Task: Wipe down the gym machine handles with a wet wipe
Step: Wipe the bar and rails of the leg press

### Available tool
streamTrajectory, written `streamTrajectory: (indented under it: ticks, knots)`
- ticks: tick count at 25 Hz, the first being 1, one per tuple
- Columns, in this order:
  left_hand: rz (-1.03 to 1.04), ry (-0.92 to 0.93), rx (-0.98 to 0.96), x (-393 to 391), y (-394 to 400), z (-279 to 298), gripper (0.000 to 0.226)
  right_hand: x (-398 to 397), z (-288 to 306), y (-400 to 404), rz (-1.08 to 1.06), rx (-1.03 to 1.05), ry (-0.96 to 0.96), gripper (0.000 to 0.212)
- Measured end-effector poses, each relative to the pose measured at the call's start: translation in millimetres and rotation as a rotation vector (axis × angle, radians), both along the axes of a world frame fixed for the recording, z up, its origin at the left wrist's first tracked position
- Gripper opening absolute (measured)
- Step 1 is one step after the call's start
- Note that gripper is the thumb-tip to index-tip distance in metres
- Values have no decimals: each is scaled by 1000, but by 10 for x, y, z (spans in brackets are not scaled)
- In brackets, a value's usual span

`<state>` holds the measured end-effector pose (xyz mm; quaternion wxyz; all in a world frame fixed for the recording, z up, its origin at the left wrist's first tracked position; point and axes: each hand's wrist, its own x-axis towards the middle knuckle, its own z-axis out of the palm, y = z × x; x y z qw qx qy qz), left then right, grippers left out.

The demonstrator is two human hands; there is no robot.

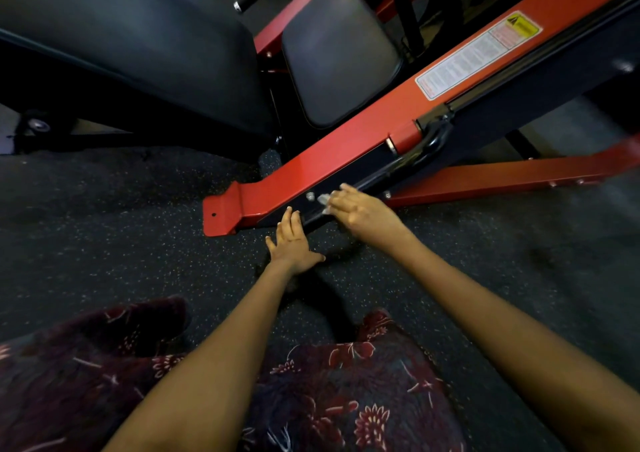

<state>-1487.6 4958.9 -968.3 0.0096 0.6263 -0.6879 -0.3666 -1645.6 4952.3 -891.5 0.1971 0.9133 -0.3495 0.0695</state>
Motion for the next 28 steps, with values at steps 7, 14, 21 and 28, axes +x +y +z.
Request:
streamTrajectory:
  ticks: [7,14,21,28]
  knots:
    - [148,-75,-207,-132,76,196,92,-40,321,-12,-282,123,36,39]
    - [-64,145,-412,-504,82,431,100,-495,664,1,-367,-20,79,34]
    - [-106,115,-313,-516,69,497,110,-1080,1030,-278,-664,9,-590,42]
    - [-119,101,-270,-533,45,500,116,-682,701,-23,-790,-134,-789,32]
